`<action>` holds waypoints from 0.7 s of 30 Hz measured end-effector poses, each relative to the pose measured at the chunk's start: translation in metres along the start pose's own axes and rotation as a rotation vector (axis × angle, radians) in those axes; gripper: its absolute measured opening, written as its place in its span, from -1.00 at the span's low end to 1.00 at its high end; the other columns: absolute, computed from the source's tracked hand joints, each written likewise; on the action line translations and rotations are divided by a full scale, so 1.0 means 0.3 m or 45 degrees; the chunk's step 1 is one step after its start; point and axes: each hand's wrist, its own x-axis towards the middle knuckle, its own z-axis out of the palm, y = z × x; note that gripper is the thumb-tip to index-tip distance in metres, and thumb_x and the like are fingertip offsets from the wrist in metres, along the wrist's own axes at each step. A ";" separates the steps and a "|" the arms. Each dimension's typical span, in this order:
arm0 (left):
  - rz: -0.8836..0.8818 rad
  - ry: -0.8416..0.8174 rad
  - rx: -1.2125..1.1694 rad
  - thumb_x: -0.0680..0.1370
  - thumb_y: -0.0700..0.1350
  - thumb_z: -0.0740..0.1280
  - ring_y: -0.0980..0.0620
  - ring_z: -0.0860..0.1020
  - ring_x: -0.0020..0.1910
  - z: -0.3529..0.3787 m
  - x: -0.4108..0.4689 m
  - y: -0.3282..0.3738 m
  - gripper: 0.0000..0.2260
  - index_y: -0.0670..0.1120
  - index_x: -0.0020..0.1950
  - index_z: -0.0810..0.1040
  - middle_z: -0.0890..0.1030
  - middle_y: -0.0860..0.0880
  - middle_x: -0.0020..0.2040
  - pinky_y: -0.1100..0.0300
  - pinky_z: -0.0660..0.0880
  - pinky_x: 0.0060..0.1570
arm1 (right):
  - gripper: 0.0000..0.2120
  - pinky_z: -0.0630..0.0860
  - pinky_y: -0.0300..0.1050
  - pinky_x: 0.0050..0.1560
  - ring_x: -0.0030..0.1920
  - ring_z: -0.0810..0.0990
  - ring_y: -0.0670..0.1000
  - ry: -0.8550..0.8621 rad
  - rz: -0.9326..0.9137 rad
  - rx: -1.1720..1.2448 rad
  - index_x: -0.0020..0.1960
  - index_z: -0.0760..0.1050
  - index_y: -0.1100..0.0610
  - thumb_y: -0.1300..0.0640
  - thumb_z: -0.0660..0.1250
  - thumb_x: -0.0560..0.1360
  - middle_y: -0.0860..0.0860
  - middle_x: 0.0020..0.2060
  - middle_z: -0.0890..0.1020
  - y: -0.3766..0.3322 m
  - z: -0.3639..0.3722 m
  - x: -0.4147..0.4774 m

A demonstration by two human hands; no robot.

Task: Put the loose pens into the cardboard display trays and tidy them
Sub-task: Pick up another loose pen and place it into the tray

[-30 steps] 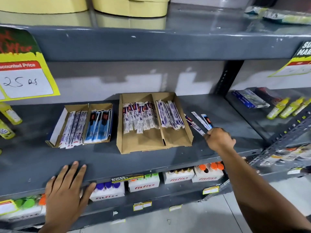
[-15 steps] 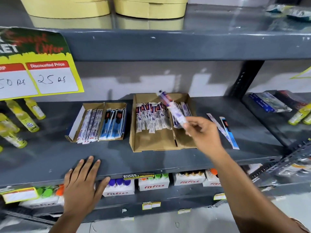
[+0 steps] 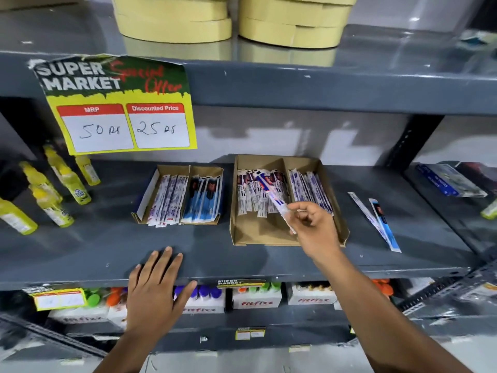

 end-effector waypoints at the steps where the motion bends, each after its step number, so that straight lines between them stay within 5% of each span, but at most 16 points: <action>1: 0.001 0.001 -0.003 0.52 0.34 -0.01 -0.19 0.36 0.38 0.001 0.000 -0.001 -0.37 -0.06 0.34 0.47 0.46 -0.13 0.38 -0.25 0.28 0.28 | -0.85 0.52 -0.16 -0.34 -0.41 0.59 -0.10 0.034 0.012 -0.015 -0.08 0.60 -0.05 0.20 0.41 0.48 -0.06 -0.31 0.65 -0.005 0.015 0.016; 8: -0.014 -0.080 0.031 0.52 0.34 0.00 -0.18 0.35 0.39 0.007 0.003 -0.010 -0.39 -0.03 0.37 0.42 0.43 -0.11 0.41 -0.22 0.28 0.30 | -0.79 0.46 -0.26 -0.20 -0.29 0.53 -0.11 0.023 0.095 -0.146 0.13 0.61 0.15 0.24 0.32 0.52 0.11 0.02 0.69 -0.006 0.200 0.156; 12: -0.009 -0.123 0.027 0.51 0.32 0.08 -0.16 0.33 0.40 -0.004 -0.002 -0.022 -0.41 0.00 0.39 0.39 0.41 -0.09 0.43 -0.21 0.28 0.30 | -0.68 0.31 -0.49 -0.50 -0.35 0.47 -0.22 -0.035 0.163 -0.435 0.30 0.49 0.09 0.17 0.27 0.55 0.06 0.10 0.64 -0.019 0.270 0.196; 21: 0.012 -0.163 -0.017 0.49 0.33 0.11 -0.13 0.31 0.41 -0.010 -0.005 -0.035 -0.41 0.02 0.41 0.37 0.39 -0.06 0.44 -0.18 0.25 0.32 | -0.69 0.28 -0.34 -0.46 -0.19 0.48 -0.05 -0.163 0.235 -0.790 0.25 0.50 0.11 0.25 0.26 0.52 0.11 0.18 0.59 -0.001 0.299 0.243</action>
